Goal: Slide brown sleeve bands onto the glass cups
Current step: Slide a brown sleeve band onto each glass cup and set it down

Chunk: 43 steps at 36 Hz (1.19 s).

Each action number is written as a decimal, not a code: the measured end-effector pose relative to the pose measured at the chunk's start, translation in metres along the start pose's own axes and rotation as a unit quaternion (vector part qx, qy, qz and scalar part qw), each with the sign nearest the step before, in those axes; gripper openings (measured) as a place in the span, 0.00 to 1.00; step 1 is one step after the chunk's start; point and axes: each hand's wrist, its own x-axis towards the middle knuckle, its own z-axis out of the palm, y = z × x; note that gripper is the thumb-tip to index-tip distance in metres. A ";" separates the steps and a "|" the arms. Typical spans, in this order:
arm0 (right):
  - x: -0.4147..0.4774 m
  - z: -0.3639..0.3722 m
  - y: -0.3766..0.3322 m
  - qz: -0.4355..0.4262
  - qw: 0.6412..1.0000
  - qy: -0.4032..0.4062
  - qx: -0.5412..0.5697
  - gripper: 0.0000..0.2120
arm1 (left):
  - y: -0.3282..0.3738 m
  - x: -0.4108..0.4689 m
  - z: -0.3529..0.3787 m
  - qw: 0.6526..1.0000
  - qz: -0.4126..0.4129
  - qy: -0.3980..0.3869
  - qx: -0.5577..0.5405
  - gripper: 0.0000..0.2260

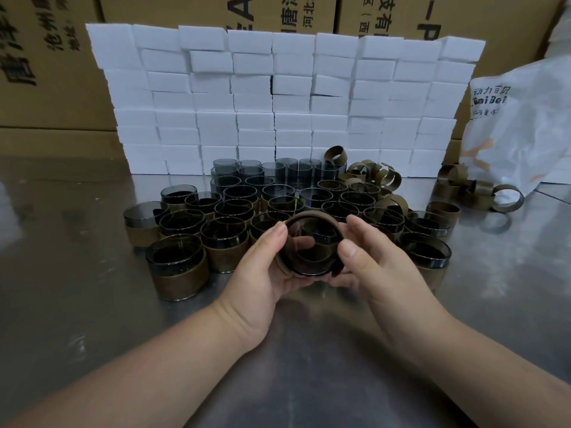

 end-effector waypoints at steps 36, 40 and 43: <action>0.004 -0.009 -0.002 0.046 0.993 -0.038 0.102 0.26 | 0.004 0.009 -0.011 0.987 -0.107 -0.117 -0.036 0.21; 0.004 -0.009 -0.002 0.049 0.993 -0.037 0.102 0.25 | 0.004 0.009 -0.011 0.986 -0.112 -0.117 -0.041 0.20; 0.005 -0.010 -0.001 0.050 0.993 -0.037 0.103 0.24 | 0.005 0.009 -0.011 0.986 -0.111 -0.117 -0.039 0.18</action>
